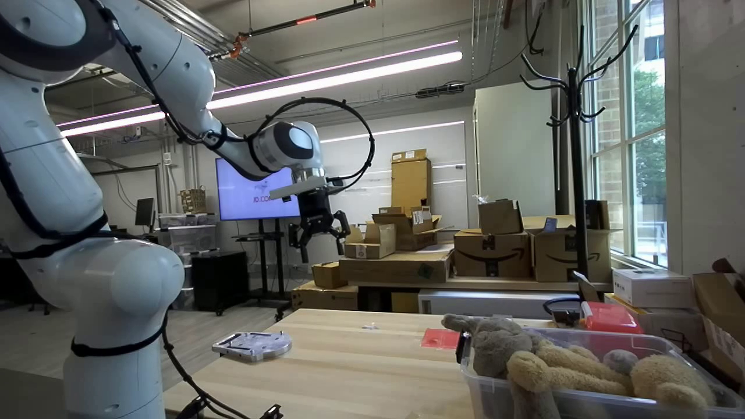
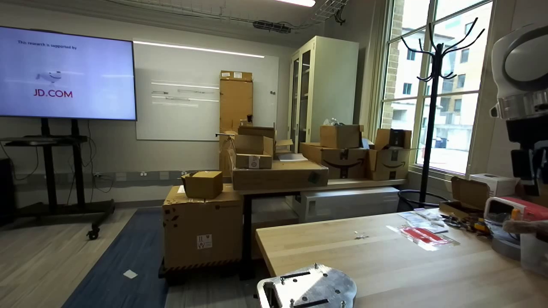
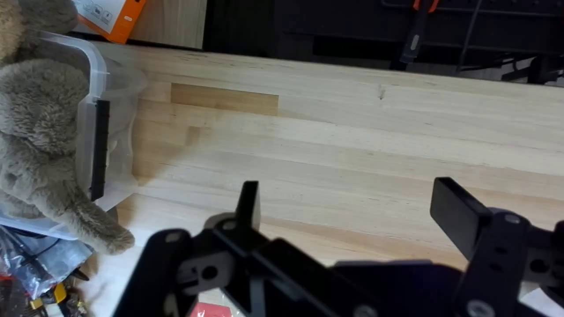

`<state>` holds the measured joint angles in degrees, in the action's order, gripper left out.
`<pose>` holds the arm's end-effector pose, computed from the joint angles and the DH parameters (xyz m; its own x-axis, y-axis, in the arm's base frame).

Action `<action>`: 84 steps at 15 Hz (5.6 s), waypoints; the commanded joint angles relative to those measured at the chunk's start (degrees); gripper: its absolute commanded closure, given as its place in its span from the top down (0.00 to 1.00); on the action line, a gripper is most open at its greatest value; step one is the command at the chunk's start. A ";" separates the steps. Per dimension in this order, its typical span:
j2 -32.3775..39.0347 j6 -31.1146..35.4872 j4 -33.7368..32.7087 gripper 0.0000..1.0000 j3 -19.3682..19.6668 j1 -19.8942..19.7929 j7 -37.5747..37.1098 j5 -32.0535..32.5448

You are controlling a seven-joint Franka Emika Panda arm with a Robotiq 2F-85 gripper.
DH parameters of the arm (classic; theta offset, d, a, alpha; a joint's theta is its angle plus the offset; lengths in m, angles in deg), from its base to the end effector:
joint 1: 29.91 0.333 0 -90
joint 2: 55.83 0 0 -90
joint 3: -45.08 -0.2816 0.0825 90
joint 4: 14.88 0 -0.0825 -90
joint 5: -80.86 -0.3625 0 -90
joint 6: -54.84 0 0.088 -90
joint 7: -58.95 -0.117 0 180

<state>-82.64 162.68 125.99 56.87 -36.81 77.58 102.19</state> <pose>0.3596 -0.1540 0.4220 0.9707 0.1383 -0.1963 0.1762 -0.9657 0.1909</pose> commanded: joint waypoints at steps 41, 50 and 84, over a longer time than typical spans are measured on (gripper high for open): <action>-3.43 14.22 3.18 1.00 4.85 -0.18 7.57 -16.41; -1.36 12.32 1.97 1.00 5.75 0.03 8.02 -17.25; 40.95 49.66 -0.14 1.00 -4.74 1.14 -0.27 -16.43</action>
<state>-46.54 212.51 129.62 54.58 -33.56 75.34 87.49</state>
